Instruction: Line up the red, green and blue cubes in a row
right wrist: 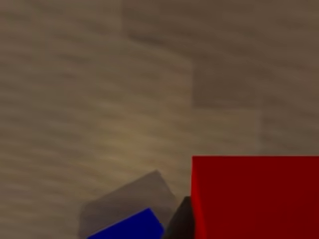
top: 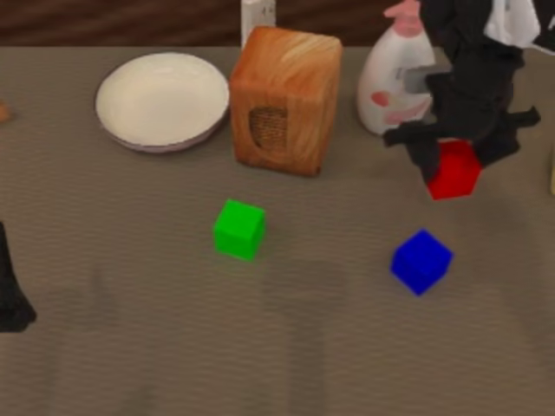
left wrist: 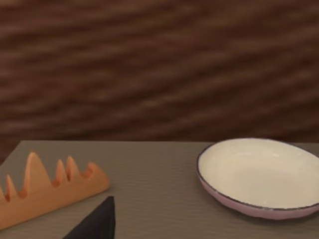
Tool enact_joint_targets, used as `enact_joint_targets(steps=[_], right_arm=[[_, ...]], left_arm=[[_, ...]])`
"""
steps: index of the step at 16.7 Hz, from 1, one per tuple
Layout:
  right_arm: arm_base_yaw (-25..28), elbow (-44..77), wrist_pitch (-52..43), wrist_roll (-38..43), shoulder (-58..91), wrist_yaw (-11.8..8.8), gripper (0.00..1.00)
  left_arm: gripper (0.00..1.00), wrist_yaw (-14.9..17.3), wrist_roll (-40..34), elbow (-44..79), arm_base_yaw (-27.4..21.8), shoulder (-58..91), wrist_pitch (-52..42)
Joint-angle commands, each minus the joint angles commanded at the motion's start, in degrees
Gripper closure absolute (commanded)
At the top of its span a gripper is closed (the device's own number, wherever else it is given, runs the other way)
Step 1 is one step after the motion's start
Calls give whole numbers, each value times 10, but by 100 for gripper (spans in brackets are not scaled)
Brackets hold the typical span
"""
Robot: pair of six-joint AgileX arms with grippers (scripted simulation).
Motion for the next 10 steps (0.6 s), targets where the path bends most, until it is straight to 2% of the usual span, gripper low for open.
enact_joint_targets(steps=[3,10], right_arm=[[83,17,-14,102,8,2,100],[313,46,-48,402,15,6,100]], left_arm=[[0,0,0,0,0,0,0],[0,0,0,0,0,0,0]])
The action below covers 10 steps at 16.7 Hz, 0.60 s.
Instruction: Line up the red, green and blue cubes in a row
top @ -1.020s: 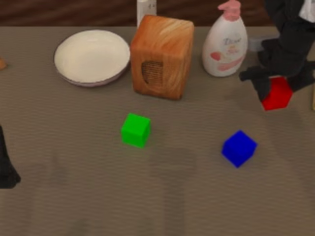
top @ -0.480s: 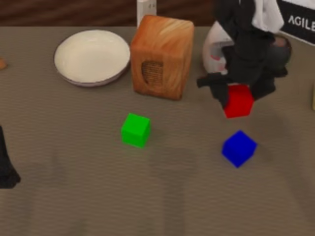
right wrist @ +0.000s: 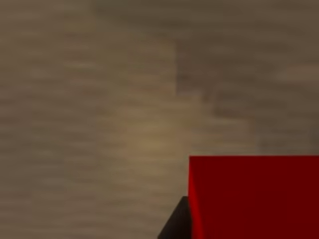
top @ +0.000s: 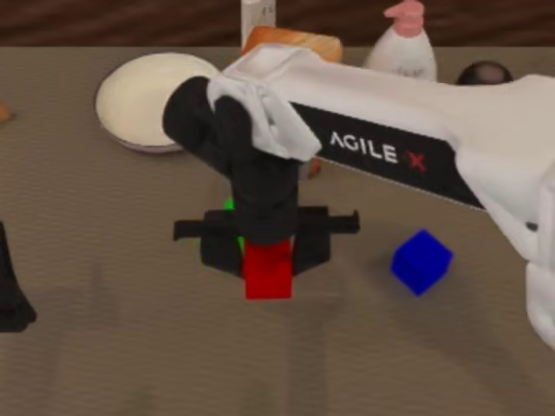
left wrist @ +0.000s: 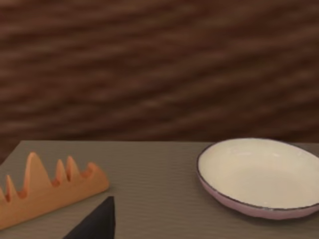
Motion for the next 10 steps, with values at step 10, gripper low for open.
enact_joint_targets(steps=[10], right_arm=[[93,5,-2,103,-9,3,100]], left_arm=[[0,0,0,0,0,0,0]])
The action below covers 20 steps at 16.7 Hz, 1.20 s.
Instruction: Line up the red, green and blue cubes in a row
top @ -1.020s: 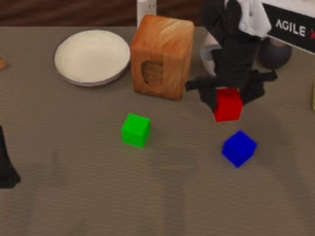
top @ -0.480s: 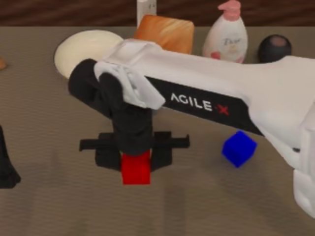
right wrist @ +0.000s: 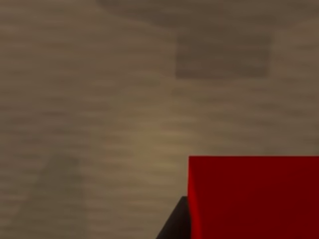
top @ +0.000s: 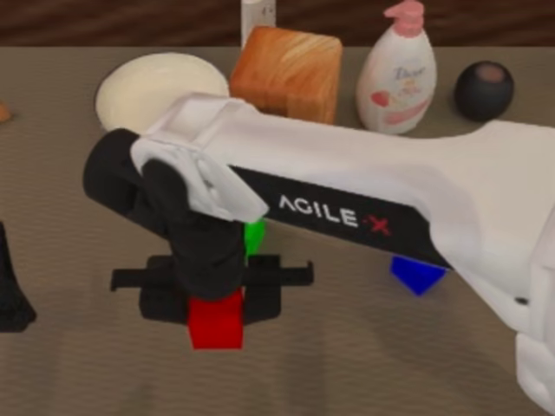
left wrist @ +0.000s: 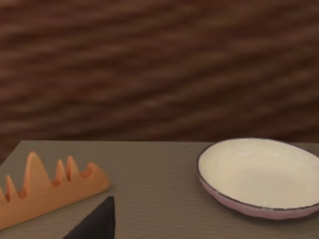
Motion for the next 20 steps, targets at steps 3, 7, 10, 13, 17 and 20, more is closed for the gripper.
enact_joint_targets(steps=[3,7,10,13,17,20], right_arm=[[0,-33,41,1,9,1,100],[2,-91,124,2,28,1,100],[3,-98,133,2,32,1,100],[3,-98,133,2,32,1,92],[3,-98,133,2,32,1,62],[3,-98,133,2,32,1,40]], left_arm=[[0,0,0,0,0,0,0],[0,0,0,0,0,0,0],[0,0,0,0,0,0,0],[0,0,0,0,0,0,0],[0,0,0,0,0,0,0],[0,0,0,0,0,0,0]])
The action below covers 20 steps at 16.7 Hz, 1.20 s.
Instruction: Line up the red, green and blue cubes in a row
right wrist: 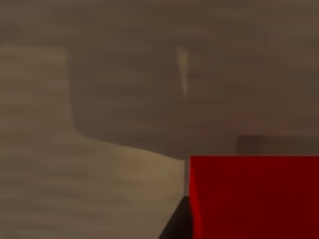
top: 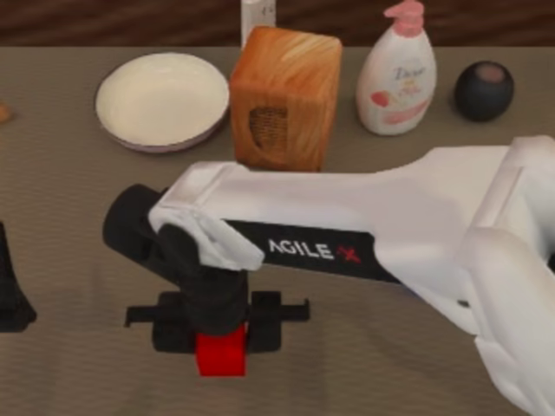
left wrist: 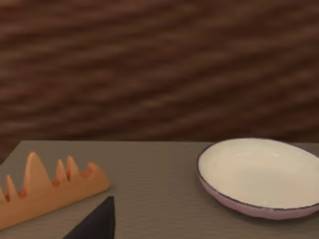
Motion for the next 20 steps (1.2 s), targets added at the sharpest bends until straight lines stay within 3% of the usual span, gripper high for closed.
enact_joint_targets(steps=[5,6,15,20], right_arm=[[0,0,0,0,0,0,2],[0,0,0,0,0,0,0],[-1,2,-2,0,-1,0,0],[3,65,-94,2,-22,0,0]], left_arm=[[0,0,0,0,0,0,0],[0,0,0,0,0,0,0],[0,0,0,0,0,0,0],[0,0,0,0,0,0,0]])
